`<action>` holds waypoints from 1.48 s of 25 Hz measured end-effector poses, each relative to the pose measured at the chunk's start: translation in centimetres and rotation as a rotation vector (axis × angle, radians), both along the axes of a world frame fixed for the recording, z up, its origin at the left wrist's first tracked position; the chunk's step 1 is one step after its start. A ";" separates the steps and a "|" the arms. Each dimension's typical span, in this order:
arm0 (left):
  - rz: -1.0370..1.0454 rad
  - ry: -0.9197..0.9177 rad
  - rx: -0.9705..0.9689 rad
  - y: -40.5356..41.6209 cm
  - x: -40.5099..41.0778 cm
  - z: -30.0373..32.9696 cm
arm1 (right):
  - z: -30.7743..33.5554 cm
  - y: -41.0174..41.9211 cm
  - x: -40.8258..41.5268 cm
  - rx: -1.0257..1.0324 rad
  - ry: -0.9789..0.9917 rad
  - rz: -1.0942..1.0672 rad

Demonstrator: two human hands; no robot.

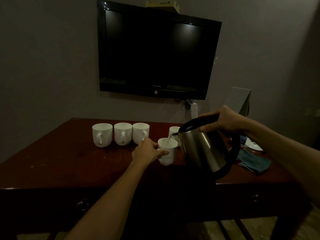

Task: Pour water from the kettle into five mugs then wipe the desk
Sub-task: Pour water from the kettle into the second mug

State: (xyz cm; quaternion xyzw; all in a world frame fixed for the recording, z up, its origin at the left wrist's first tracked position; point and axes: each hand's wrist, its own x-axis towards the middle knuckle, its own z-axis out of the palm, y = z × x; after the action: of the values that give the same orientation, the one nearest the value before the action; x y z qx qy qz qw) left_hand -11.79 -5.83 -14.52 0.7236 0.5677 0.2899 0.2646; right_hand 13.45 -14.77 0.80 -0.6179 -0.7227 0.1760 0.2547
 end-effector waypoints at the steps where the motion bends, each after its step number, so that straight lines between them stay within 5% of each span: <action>1: 0.003 -0.002 -0.002 0.0 0.0 0.0 | 0.0 0.0 0.0 -0.003 0.001 0.000; 37: 0.046 0.001 0.014 0.1 0.5 -0.2 | 0.3 0.5 -0.7 -0.005 -0.065 0.028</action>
State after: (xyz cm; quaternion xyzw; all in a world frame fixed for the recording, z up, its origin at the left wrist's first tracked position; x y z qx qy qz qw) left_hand -11.31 -5.77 -14.77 0.7125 0.5821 0.2996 0.2526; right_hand 12.78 -14.32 1.07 -0.6136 -0.7389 0.1610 0.2270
